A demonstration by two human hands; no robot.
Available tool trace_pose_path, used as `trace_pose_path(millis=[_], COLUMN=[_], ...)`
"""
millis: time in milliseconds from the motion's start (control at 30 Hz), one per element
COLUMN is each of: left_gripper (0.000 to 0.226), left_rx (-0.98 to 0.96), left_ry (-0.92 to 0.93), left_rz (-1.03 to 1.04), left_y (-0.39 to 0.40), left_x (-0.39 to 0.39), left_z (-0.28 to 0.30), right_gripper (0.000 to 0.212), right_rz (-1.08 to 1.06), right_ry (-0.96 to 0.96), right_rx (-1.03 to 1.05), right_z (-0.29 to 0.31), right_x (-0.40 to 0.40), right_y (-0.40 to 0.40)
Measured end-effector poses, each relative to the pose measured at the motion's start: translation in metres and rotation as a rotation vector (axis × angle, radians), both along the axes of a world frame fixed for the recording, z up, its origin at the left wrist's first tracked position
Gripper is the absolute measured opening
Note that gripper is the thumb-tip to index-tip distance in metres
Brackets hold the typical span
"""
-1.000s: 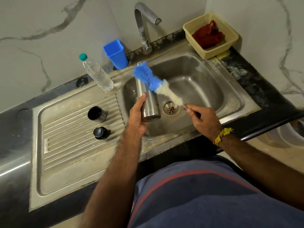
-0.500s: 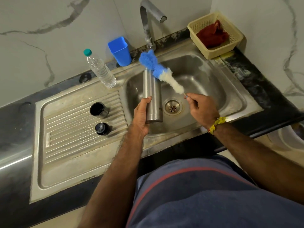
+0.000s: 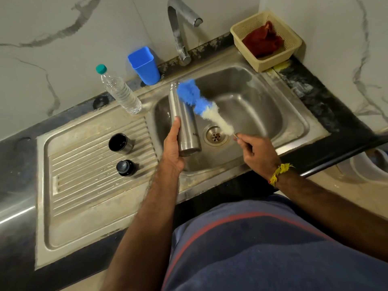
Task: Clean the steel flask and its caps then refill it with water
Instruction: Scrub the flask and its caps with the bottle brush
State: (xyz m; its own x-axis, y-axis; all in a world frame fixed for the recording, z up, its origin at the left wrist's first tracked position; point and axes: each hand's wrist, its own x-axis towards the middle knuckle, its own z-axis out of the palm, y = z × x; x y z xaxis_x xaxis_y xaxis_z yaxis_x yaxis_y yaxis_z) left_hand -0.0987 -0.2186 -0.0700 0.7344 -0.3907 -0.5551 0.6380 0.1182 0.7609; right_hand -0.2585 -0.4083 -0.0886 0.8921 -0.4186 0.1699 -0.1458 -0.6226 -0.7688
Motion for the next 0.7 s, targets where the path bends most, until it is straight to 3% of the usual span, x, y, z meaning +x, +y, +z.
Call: trace_pose_path(millis=[233, 567, 700], left_gripper=[0.071, 0.054, 0.035], left_rx=[-0.049, -0.046, -0.123], left_ry=[-0.053, -0.007, -0.017], left_rz=[-0.024, -0.017, -0.055], left_y=[-0.007, -0.016, -0.022], left_x=[0.022, 0.041, 0.051], left_z=[0.006, 0.02, 0.03], right_gripper=[0.027, 0.027, 0.028], right_rz=[0.026, 0.022, 0.104], right_ry=[-0.095, -0.168, -0.2], right_rx=[0.042, 0.055, -0.024], right_z=[-0.009, -0.009, -0.01], right_x=[-0.014, -0.02, -0.026], right_y=[0.01, 0.011, 0.011])
